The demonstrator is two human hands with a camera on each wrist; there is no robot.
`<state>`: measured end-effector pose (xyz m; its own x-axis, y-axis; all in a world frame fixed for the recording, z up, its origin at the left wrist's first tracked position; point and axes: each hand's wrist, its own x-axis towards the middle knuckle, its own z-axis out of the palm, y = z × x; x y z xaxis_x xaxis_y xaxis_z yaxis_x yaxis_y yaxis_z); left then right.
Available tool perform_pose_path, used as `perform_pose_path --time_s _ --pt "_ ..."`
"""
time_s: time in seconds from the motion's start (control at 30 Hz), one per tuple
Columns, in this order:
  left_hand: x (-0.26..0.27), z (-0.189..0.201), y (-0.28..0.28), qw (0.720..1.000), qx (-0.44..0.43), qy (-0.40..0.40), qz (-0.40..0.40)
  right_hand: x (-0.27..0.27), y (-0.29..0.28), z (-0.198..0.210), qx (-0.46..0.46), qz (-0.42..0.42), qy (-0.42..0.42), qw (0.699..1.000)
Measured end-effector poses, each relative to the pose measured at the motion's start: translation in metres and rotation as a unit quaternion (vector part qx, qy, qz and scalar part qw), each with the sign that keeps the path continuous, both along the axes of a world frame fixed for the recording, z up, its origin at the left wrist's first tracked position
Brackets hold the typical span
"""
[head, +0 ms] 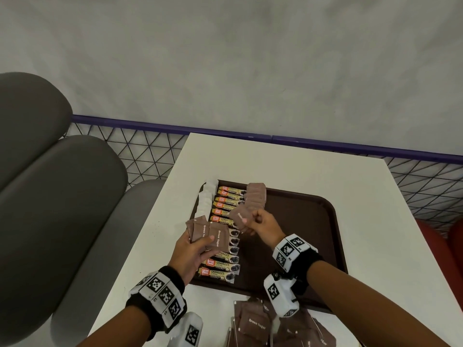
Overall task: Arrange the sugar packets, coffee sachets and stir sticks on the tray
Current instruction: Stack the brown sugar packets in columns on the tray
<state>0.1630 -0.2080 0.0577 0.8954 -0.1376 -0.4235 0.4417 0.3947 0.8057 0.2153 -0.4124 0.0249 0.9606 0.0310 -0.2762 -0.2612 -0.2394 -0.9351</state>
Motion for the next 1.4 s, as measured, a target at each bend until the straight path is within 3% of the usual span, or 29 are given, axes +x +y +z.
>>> perform_pose_path --time_s 0.1,0.47,0.8,1.13,1.3,1.4 --pt "0.001 -0.001 0.006 1.0 0.006 -0.002 0.006 0.009 -0.017 -0.008 -0.083 -0.067 -0.013 0.994" --pt "0.006 -0.011 0.024 1.0 0.019 0.01 0.02 0.018 -0.022 -0.016 -0.256 -0.059 0.03 0.965" --pt "0.008 -0.018 0.026 0.999 0.0 0.03 0.019 0.024 -0.012 -0.027 -0.254 -0.116 0.026 0.96" --pt "0.007 -0.013 0.022 0.999 0.034 0.01 0.004 0.019 -0.008 -0.017 -0.347 -0.044 -0.06 0.935" --pt "0.007 -0.008 0.016 0.999 0.045 0.001 0.009 0.001 0.009 -0.002 -0.254 0.056 -0.153 0.953" --pt "0.006 -0.003 0.012 0.999 0.049 -0.016 0.017 -0.011 0.023 0.002 -0.155 0.115 -0.128 0.973"
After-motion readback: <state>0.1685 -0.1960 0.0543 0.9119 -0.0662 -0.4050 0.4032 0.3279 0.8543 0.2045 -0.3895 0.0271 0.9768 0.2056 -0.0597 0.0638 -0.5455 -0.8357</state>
